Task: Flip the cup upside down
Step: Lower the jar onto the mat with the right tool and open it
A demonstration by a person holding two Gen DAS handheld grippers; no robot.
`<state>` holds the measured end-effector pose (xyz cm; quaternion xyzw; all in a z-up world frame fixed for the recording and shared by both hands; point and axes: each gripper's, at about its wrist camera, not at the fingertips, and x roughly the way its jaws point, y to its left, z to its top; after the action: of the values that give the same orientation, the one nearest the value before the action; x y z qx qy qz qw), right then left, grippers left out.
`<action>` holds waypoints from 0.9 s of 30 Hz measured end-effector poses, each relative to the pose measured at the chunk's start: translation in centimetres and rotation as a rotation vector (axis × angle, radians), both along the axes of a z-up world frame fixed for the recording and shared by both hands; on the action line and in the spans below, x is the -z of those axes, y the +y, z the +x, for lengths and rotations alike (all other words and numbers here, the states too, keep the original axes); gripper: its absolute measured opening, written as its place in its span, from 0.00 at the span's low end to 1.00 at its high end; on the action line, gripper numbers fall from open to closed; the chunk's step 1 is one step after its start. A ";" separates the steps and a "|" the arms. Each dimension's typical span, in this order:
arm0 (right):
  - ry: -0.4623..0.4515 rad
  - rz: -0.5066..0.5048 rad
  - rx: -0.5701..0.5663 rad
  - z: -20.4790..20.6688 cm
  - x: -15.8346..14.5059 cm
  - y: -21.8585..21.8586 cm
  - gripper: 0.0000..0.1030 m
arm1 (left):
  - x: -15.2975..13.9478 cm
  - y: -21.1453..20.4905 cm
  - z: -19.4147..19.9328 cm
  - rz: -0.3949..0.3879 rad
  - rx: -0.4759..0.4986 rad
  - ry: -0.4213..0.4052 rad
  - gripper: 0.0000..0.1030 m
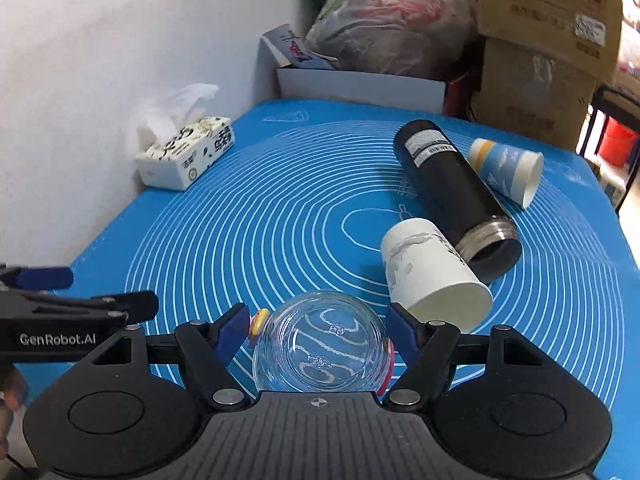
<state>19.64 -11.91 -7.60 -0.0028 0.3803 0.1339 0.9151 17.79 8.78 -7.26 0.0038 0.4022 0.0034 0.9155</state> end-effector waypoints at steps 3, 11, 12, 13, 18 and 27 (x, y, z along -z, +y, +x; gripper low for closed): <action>-0.004 -0.017 -0.007 -0.1 0.0 0.3 0.71 | 0.1 0.0 -0.1 0.006 -0.007 0.000 0.95; 0.001 0.015 -0.022 -0.4 -0.6 -0.4 0.74 | 0.1 -0.4 -0.7 0.019 -0.010 -0.006 0.95; -0.001 0.026 -0.023 -0.5 -0.8 -0.6 0.74 | 0.0 -0.5 -0.8 0.019 -0.007 -0.007 0.95; -0.003 0.034 -0.021 -0.6 -1.0 -0.9 0.74 | -0.1 -0.6 -0.9 0.018 -0.005 -0.008 0.95; -0.030 0.045 -0.011 -2.2 -2.6 -2.5 0.77 | -0.8 -1.6 -2.2 0.005 0.024 -0.027 0.95; -0.056 -0.011 0.016 -6.7 -4.6 -6.0 0.83 | -2.5 -4.1 -5.7 -0.009 0.090 -0.064 0.95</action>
<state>12.90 -17.93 -2.97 -0.0085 0.3552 0.1242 0.9265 12.05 4.68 -4.74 0.0176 0.3722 -0.0394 0.9271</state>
